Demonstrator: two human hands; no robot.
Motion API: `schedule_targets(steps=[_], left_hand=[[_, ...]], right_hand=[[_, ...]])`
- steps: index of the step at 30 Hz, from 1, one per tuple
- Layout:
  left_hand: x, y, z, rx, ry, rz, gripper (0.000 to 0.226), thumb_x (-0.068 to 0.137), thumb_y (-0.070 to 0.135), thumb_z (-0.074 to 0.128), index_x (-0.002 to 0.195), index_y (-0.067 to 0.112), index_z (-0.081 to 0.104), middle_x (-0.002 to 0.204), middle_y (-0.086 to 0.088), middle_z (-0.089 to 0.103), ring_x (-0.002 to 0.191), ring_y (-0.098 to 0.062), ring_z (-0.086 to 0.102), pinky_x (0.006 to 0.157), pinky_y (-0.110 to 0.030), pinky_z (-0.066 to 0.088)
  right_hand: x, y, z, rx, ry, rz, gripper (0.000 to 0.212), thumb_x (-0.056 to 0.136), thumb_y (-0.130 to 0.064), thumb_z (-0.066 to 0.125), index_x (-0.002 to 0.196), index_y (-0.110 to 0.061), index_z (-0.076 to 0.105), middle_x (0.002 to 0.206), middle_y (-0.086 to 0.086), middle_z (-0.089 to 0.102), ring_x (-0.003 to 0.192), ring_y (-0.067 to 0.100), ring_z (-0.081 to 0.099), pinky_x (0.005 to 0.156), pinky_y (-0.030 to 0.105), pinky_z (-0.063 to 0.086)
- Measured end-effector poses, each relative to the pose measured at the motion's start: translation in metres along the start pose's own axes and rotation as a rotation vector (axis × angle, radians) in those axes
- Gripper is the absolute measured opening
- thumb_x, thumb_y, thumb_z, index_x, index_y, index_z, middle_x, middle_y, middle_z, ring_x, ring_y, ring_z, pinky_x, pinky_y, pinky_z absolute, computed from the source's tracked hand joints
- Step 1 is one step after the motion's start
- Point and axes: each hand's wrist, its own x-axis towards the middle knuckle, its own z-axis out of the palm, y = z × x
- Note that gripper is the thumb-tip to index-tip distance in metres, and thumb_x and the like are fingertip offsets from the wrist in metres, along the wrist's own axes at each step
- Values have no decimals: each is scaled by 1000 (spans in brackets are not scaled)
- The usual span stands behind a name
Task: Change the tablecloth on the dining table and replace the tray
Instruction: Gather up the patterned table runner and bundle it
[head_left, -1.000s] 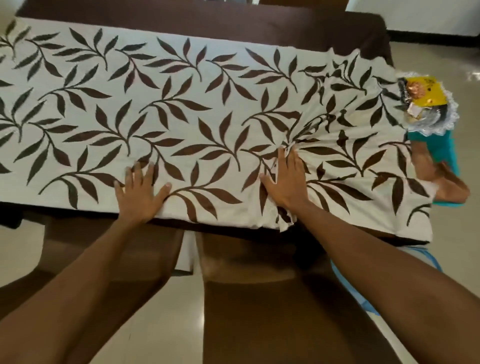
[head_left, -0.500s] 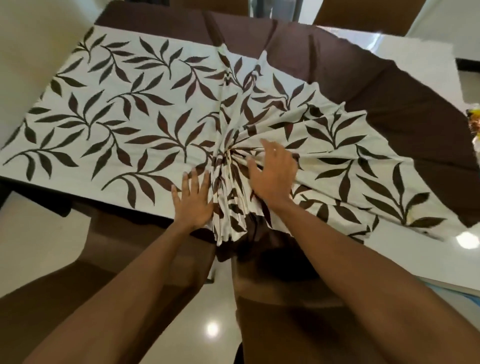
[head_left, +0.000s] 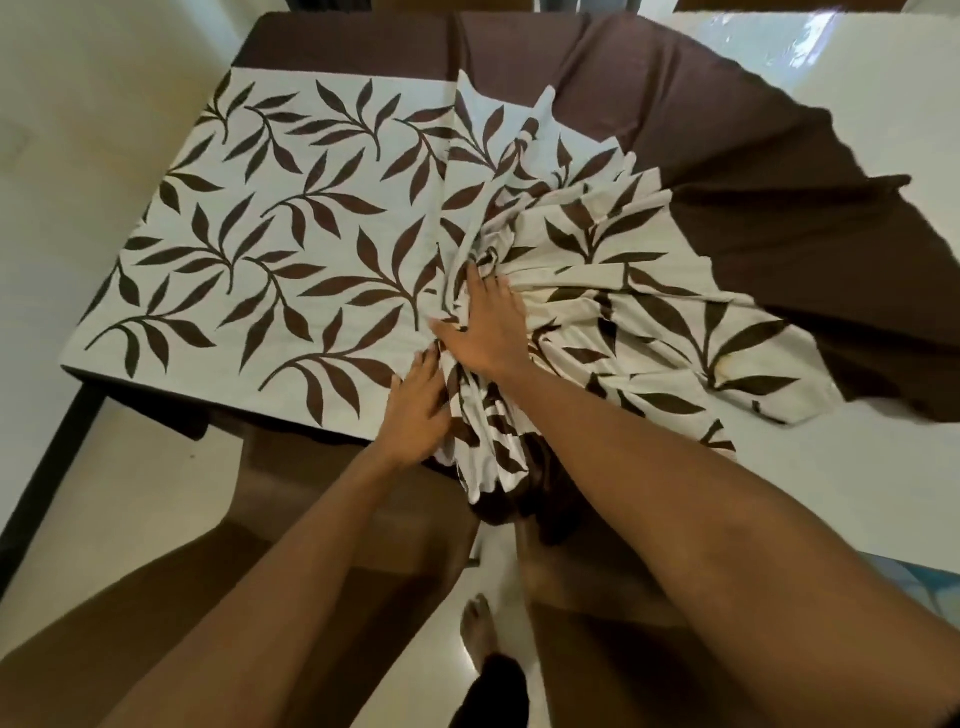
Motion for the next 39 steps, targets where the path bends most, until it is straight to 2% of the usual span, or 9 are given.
schedule_targets(steps=[3,6,8,11,17,22,32,36,39], left_hand=[[-17,-26,-29,-390,108,-26,32,101,24,55,132,23,62,151,-2,47,139,-11,40,117,-40,34],[-29,-78,-73,-380,333,-70,21,99,18,59,115,26,70,128,2,63,121,-11,56,103,-28,46],[-28,-122,-107,-312,477,-131,22,98,20,59,118,19,68,126,-2,62,119,-16,56,101,-29,45],[-10,-204,-164,-8,547,-219,45,95,31,63,135,11,56,142,-14,51,133,-31,44,112,-47,35],[16,-301,-212,136,323,-511,98,88,65,56,158,11,13,165,-17,5,152,-36,5,121,-57,13],[26,-271,-194,103,349,-548,98,90,73,42,160,16,4,166,-13,-5,153,-32,-4,122,-52,0],[57,-131,-124,-133,150,-277,98,90,76,34,159,16,-1,167,-6,-4,153,-23,-8,123,-48,-6],[58,-51,-88,-445,-38,-127,98,89,75,41,160,16,9,167,-4,6,153,-16,1,124,-45,-4],[55,-20,-74,-1020,-269,-142,108,65,84,61,148,16,45,153,-6,45,143,-16,37,122,-41,23]], right_hand=[[-6,6,15,-180,147,-28,76,96,-51,48,158,-11,27,164,16,29,153,33,19,126,48,10],[-7,1,28,-247,229,-30,69,97,-44,46,154,-7,35,160,18,36,150,35,27,125,50,17],[-7,2,27,-253,237,-8,67,97,-43,45,153,-7,37,158,18,38,149,36,30,124,50,18],[-7,-6,26,-265,244,17,67,97,-42,47,152,-6,38,158,18,40,149,35,30,125,49,18],[-6,-10,31,-273,291,85,76,93,-53,40,153,-6,38,157,16,41,150,32,30,125,47,19],[-4,-10,36,-315,329,59,75,94,-50,42,151,-2,39,154,20,43,148,35,32,125,48,20],[-1,-9,39,-315,331,83,75,93,-52,43,151,-4,40,155,18,44,149,34,30,125,49,19],[0,-5,37,-281,333,79,73,95,-54,40,148,-3,44,153,19,46,148,34,32,124,48,21],[-2,-5,34,-197,334,88,71,98,-52,32,148,-4,46,153,17,47,148,30,34,124,45,21]])
